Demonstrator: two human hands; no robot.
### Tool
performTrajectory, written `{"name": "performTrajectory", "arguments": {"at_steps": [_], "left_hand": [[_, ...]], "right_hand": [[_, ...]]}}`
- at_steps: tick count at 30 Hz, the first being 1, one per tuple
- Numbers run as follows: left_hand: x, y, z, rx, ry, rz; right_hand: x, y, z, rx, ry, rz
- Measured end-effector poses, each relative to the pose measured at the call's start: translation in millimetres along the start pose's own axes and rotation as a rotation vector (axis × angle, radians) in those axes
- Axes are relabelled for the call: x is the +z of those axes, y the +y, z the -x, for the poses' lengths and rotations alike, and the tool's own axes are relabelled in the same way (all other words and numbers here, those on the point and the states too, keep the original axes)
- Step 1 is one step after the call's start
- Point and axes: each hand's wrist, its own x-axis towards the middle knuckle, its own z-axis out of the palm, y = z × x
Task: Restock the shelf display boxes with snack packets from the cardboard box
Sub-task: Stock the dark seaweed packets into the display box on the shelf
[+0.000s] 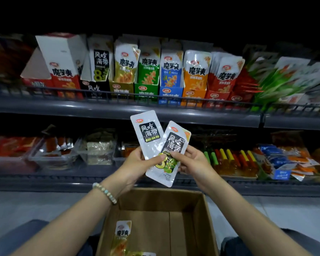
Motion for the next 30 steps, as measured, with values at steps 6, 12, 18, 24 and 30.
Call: {"name": "performTrajectory", "arguments": {"at_steps": [6, 12, 18, 24, 30], "left_hand": [[-8, 15, 5, 0.181, 0.056, -0.193], [-11, 17, 5, 0.162, 0.013, -0.184], [-11, 13, 5, -0.059, 0.018, -0.142], [-1, 23, 12, -0.259, -0.203, 0.169], [-9, 19, 6, -0.229, -0.059, 0.066]], "right_hand": [[-6, -11, -5, -0.059, 0.091, -0.013], [-10, -19, -4, -0.02, 0.045, -0.063], [14, -4, 2, 0.039, -0.051, -0.062], [25, 0, 6, 0.107, -0.138, -0.148], [16, -2, 1, 0.054, 0.081, -0.095]]}}
